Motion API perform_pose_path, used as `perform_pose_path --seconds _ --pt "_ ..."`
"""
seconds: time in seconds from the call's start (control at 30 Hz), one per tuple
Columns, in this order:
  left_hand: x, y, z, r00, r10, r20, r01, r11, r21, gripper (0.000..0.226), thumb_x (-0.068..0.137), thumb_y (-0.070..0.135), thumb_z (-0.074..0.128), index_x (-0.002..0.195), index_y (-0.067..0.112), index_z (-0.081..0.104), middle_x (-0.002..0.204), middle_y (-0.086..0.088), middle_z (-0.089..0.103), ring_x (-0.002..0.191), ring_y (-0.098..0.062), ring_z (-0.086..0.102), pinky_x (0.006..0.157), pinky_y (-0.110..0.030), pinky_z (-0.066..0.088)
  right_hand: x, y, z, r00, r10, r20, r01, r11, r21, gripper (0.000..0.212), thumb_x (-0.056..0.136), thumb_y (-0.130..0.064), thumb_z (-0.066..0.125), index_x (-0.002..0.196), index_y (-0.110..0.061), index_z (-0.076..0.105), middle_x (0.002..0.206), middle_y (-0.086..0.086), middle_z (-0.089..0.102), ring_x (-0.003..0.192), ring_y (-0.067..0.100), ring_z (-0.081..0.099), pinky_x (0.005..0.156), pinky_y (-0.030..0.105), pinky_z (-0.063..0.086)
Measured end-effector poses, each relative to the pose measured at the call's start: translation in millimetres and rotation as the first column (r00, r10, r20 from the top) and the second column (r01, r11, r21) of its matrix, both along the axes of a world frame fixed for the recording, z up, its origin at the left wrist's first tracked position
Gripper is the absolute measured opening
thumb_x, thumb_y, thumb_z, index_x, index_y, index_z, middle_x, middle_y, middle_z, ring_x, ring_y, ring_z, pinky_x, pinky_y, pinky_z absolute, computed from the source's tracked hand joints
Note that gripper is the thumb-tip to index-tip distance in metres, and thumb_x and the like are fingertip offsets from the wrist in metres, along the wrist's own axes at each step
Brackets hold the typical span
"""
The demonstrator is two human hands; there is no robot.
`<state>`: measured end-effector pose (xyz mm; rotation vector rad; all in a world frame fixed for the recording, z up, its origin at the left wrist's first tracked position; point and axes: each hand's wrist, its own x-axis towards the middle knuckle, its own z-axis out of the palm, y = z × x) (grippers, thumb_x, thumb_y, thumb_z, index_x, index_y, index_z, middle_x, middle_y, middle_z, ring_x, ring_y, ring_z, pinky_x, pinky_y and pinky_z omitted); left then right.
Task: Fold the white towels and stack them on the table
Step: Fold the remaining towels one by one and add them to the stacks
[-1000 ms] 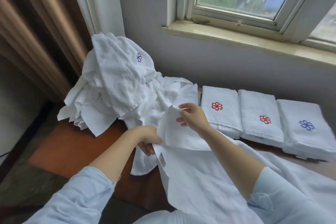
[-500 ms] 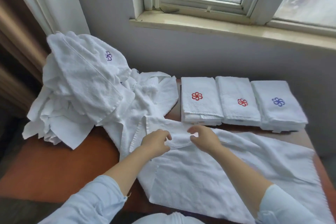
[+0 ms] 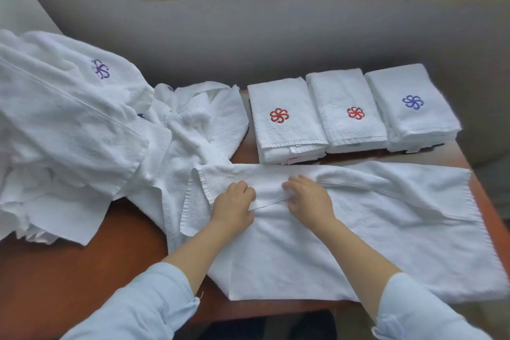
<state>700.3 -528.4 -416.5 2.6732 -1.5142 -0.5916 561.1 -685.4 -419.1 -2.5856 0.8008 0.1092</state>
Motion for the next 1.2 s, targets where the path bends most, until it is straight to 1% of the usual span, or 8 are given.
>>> perform_pose_path --seconds 0.17,0.37,0.47,0.57,0.7,0.9,1.0,1.2 --pt "10 2 2 0.992 0.055 -0.113 -0.067 0.992 -0.103 0.020 0.089 0.019 0.055 0.105 0.022 0.066 0.112 0.007 0.057 0.109 -0.015 0.052 0.074 -0.030 0.045 3 1 0 0.997 -0.067 0.027 0.069 0.994 -0.087 0.021 0.087 -0.009 0.052 0.090 -0.023 0.067 0.090 -0.009 0.062 0.095 0.016 0.056 0.059 0.028 0.035" --pt "24 -3 44 0.936 0.257 -0.239 -0.330 0.877 -0.350 0.011 0.080 0.016 0.057 0.077 0.022 0.065 0.086 0.009 0.065 0.083 -0.013 0.059 0.071 -0.032 0.048 -2 -4 21 0.997 -0.012 -0.076 0.010 1.000 -0.018 0.041 0.084 -0.029 0.062 0.124 -0.026 0.062 0.127 -0.010 0.057 0.125 0.016 0.046 0.086 0.029 0.043" --pt "29 -2 62 0.953 0.221 -0.210 -0.290 0.866 -0.408 0.013 0.077 0.013 0.055 0.069 0.023 0.057 0.078 0.009 0.058 0.075 -0.014 0.054 0.064 -0.032 0.043 -5 -6 36 0.995 -0.063 -0.080 0.048 0.983 -0.175 0.034 0.086 -0.027 0.058 0.119 -0.025 0.063 0.118 -0.007 0.061 0.114 0.019 0.050 0.084 0.032 0.044" --pt "36 4 72 0.969 0.214 -0.127 -0.248 0.878 -0.409 0.012 0.076 0.012 0.052 0.067 0.021 0.055 0.075 0.007 0.056 0.070 -0.016 0.051 0.060 -0.032 0.038 -10 -12 48 0.997 -0.076 0.030 0.081 0.967 -0.243 0.019 0.084 -0.020 0.058 0.100 -0.022 0.067 0.098 -0.005 0.063 0.098 0.021 0.053 0.074 0.031 0.034" --pt "38 15 70 0.984 0.180 -0.010 -0.177 0.955 -0.236 0.014 0.076 0.014 0.048 0.065 0.023 0.050 0.074 0.007 0.056 0.073 -0.019 0.053 0.062 -0.030 0.029 -18 -7 50 0.999 0.023 -0.041 -0.023 1.000 -0.005 0.012 0.082 -0.022 0.058 0.092 -0.028 0.062 0.088 -0.012 0.054 0.090 0.017 0.055 0.066 0.026 0.033" --pt "19 25 45 0.992 0.087 -0.091 -0.073 0.987 0.146 0.027 0.085 0.028 0.049 0.103 0.033 0.069 0.114 0.010 0.065 0.108 -0.016 0.059 0.083 -0.030 0.047 -38 3 24 0.943 0.172 -0.285 -0.094 0.959 0.268 0.030 0.087 -0.034 0.059 0.117 -0.031 0.067 0.105 -0.015 0.059 0.099 0.009 0.056 0.077 0.025 0.045" --pt "8 17 40 0.992 0.050 -0.112 -0.036 0.992 0.121 0.037 0.087 0.036 0.050 0.121 0.034 0.064 0.119 0.009 0.061 0.110 -0.014 0.057 0.087 -0.030 0.046 -47 -1 23 0.988 0.044 -0.147 -0.005 0.966 0.259 0.032 0.088 -0.030 0.056 0.119 -0.031 0.066 0.112 -0.014 0.061 0.106 0.007 0.057 0.081 0.023 0.043" --pt "-18 -26 41 0.980 -0.065 -0.190 0.058 0.998 -0.040 0.030 0.091 0.034 0.051 0.119 0.034 0.064 0.112 0.013 0.061 0.109 -0.010 0.055 0.082 -0.026 0.043 -74 -19 32 0.964 -0.264 0.017 0.257 0.950 0.179 0.024 0.091 -0.020 0.053 0.108 -0.030 0.068 0.110 -0.016 0.061 0.109 0.007 0.052 0.075 0.026 0.038"
